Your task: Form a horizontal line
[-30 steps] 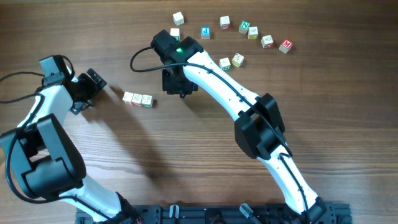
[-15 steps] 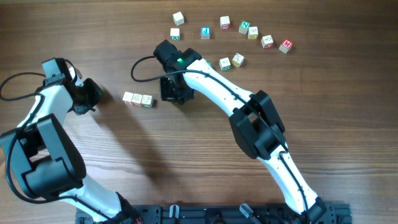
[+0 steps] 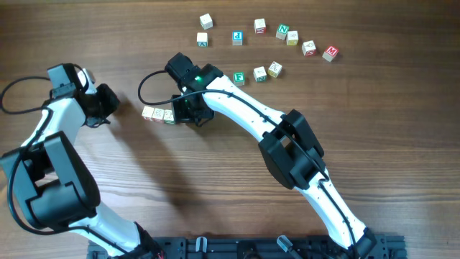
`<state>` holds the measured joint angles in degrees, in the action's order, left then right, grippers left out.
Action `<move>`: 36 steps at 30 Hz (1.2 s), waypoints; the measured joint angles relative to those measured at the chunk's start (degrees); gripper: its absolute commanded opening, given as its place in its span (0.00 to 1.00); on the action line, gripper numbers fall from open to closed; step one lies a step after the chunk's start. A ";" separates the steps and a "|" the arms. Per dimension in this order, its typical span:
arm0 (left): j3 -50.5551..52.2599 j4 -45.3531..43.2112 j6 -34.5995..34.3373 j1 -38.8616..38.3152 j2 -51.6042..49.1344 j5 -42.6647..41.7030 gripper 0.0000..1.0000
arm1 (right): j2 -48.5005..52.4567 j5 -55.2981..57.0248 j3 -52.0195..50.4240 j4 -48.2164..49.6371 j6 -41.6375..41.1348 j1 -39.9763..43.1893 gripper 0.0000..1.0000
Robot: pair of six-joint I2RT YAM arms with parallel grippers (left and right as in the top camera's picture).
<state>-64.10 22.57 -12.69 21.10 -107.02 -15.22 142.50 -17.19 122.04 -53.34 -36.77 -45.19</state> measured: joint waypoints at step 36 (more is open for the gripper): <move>0.85 0.28 1.09 -4.07 -2.62 -4.24 0.04 | 1.07 -0.35 -0.15 4.72 -1.55 0.00 0.05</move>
<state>-63.24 22.85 -11.60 17.04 -109.65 -19.46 143.57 -17.54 121.89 -48.62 -38.33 -45.19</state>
